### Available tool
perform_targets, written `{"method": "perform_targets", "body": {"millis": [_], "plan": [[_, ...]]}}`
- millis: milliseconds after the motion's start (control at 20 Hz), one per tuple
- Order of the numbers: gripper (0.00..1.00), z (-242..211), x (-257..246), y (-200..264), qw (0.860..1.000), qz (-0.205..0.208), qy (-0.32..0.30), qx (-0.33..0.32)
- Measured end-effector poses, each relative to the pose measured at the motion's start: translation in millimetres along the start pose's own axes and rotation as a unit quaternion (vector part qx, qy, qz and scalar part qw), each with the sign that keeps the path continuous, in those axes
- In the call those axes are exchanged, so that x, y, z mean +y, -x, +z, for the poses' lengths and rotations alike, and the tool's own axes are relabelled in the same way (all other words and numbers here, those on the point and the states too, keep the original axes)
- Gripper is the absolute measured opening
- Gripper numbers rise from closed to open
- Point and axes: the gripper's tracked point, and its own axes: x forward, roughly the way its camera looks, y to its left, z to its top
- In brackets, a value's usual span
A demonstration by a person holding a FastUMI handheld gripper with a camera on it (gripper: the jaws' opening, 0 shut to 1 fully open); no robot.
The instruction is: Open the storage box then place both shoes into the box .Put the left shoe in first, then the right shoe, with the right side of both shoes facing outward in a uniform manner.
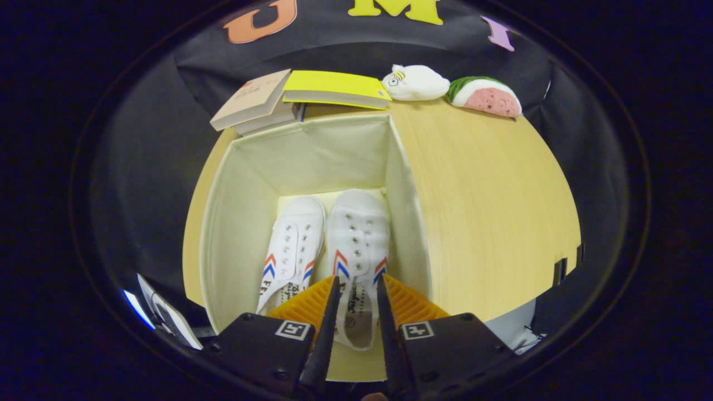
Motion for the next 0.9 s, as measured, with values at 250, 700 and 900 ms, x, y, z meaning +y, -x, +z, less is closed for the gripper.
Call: {"method": "perform_targets", "body": {"millis": [250,700,900], "plan": [[0.73,35,-15,64,0.994,-0.004,0.014,-0.113],[0.93,80,-76,194,0.935,-0.057,0.011,-0.351],[1.00,84,-89,237,0.899,-0.065,0.011,-0.433]]}}
